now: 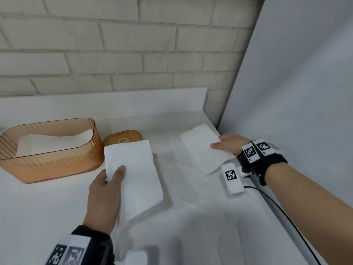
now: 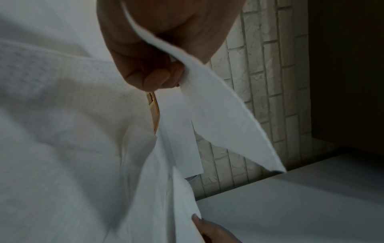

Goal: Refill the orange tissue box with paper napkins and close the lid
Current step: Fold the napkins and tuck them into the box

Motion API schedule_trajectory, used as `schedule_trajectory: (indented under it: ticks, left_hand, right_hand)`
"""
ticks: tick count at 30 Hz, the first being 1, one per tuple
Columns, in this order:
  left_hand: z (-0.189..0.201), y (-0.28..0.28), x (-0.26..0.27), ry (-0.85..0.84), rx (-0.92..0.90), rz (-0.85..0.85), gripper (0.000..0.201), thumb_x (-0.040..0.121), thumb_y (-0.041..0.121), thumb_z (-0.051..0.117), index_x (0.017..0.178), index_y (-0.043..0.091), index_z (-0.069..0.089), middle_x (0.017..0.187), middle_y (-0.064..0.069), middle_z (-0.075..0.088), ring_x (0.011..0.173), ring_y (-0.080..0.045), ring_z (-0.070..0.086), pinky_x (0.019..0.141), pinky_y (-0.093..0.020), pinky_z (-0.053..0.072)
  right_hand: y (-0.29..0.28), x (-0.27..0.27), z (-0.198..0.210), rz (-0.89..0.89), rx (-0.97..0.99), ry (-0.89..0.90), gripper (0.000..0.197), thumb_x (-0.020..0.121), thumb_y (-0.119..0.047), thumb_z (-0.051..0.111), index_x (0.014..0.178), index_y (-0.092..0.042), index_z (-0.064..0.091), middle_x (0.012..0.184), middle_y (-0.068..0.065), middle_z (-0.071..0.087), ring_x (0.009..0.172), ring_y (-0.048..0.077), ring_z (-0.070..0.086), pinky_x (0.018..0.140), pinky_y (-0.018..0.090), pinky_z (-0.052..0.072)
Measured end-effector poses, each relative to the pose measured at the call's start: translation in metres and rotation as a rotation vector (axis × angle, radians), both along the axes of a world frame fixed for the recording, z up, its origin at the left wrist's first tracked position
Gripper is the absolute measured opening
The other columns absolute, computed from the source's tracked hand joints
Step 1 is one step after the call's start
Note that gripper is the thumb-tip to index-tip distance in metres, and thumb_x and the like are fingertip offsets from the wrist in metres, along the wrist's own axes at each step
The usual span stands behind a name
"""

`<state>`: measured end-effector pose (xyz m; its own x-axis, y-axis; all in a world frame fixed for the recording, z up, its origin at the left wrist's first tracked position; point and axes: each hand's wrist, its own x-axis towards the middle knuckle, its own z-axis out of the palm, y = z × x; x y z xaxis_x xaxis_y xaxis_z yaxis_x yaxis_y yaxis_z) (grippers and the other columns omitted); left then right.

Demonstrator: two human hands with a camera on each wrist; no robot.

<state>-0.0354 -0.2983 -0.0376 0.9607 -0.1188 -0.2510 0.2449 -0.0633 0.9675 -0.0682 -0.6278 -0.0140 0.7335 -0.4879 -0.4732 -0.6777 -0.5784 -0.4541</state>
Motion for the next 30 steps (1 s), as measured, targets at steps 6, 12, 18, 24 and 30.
schedule_trajectory:
  ticks: [6,12,18,24,30]
  left_hand:
    - [-0.004,0.002,0.004,-0.025,0.018,-0.012,0.016,0.095,0.027,0.055,0.103,0.015,0.063,0.097,-0.004,0.071,0.089,-0.028,0.067,0.079,-0.04,0.052]
    - [-0.008,0.002,0.006,-0.036,0.013,-0.039,0.02,0.095,0.026,0.054,0.106,0.011,0.063,0.097,-0.005,0.071,0.088,-0.027,0.067,0.073,-0.036,0.051]
    - [-0.012,-0.002,0.004,-0.036,0.012,-0.063,0.016,0.095,0.026,0.054,0.1,0.014,0.064,0.094,-0.004,0.071,0.088,-0.027,0.067,0.076,-0.038,0.052]
    - [-0.018,-0.008,0.006,0.015,-0.088,-0.089,0.016,0.095,0.023,0.054,0.099,0.012,0.065,0.097,-0.008,0.072,0.091,-0.029,0.068,0.084,-0.042,0.053]
    - [-0.019,-0.018,0.007,0.259,-0.408,-0.119,0.023,0.098,0.015,0.049,0.115,0.007,0.062,0.108,-0.012,0.071,0.101,-0.029,0.066,0.08,-0.039,0.051]
  right_hand:
    - [0.013,0.006,-0.027,-0.109,-0.119,0.02,0.045,0.089,-0.028,0.06,0.12,0.004,0.054,0.123,0.017,0.059,0.111,0.032,0.057,0.068,0.031,0.045]
    - [0.014,0.007,-0.032,-0.162,-0.211,0.02,0.043,0.09,-0.023,0.059,0.12,0.006,0.051,0.124,0.018,0.057,0.114,0.032,0.055,0.08,0.03,0.044]
    - [0.023,0.002,-0.03,-0.156,-0.415,0.11,0.055,0.089,-0.034,0.057,0.128,0.002,0.041,0.131,0.015,0.048,0.12,0.029,0.049,0.093,0.033,0.042]
    - [0.021,0.007,-0.031,-0.176,-0.346,0.092,0.039,0.086,-0.026,0.063,0.112,0.002,0.056,0.106,0.012,0.062,0.107,0.029,0.059,0.073,0.028,0.043]
    - [0.021,0.011,-0.023,-0.187,-0.191,0.02,0.035,0.086,-0.015,0.058,0.116,0.005,0.055,0.113,0.017,0.061,0.093,0.029,0.056,0.072,0.028,0.041]
